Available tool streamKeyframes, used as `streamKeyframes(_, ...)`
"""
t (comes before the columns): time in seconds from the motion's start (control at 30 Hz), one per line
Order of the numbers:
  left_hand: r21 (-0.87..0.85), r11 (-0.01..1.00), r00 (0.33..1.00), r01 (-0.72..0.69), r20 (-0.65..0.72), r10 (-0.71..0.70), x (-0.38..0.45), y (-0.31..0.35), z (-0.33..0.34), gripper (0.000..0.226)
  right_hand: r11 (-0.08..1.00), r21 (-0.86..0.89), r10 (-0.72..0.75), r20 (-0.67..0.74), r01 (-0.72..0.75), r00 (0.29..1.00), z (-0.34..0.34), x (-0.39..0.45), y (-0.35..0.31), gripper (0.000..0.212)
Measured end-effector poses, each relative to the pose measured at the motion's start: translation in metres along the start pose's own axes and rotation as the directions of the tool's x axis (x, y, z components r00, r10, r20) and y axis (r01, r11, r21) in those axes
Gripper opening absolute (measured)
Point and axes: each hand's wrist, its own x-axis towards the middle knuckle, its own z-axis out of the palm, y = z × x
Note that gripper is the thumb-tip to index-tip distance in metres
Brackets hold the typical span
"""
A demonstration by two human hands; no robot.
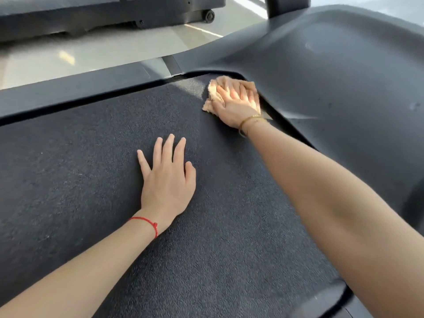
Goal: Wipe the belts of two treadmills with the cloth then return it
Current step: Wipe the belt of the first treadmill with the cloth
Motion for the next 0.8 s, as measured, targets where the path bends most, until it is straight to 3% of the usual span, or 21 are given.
streamKeyframes(0.1, 0.010, 1.000, 1.000, -0.005, -0.001, 0.005, 0.000, 0.000, 0.000, 0.059, 0.997, -0.013, -0.072, 0.036, 0.072, 0.997, -0.001, 0.029, -0.024, 0.060)
streamKeyframes(0.2, 0.016, 1.000, 1.000, -0.007, 0.003, 0.007, 0.001, 0.000, 0.000, 0.058, 0.969, -0.023, -0.244, 0.052, 0.245, 0.968, 0.005, 0.030, -0.045, 0.058)
streamKeyframes(0.37, 0.036, 0.999, 1.000, -0.003, 0.017, 0.003, 0.000, -0.001, 0.000, 0.059, 0.903, 0.012, -0.430, 0.066, 0.430, 0.901, 0.017, 0.008, -0.034, 0.057)
streamKeyframes(0.43, 0.042, 0.999, 1.000, -0.002, 0.021, 0.002, 0.000, -0.001, 0.000, 0.062, 0.925, -0.010, -0.379, 0.032, 0.380, 0.925, 0.014, 0.009, -0.015, 0.057)
streamKeyframes(0.53, 0.048, 0.999, 1.000, 0.001, 0.018, -0.002, 0.001, 0.000, 0.001, 0.064, 0.982, -0.070, -0.173, 0.005, 0.173, 0.985, -0.001, 0.023, 0.011, 0.060)
streamKeyframes(0.67, 0.049, 0.999, 1.000, 0.007, 0.020, -0.008, 0.001, 0.002, 0.000, 0.064, 0.999, -0.007, 0.038, 0.002, -0.038, 0.999, -0.005, 0.045, -0.009, 0.062)
streamKeyframes(0.8, 0.049, 0.999, 1.000, 0.009, 0.020, -0.010, 0.001, 0.003, -0.001, 0.064, 0.994, -0.029, -0.102, 0.020, 0.103, 0.995, 0.004, 0.047, -0.045, 0.057)
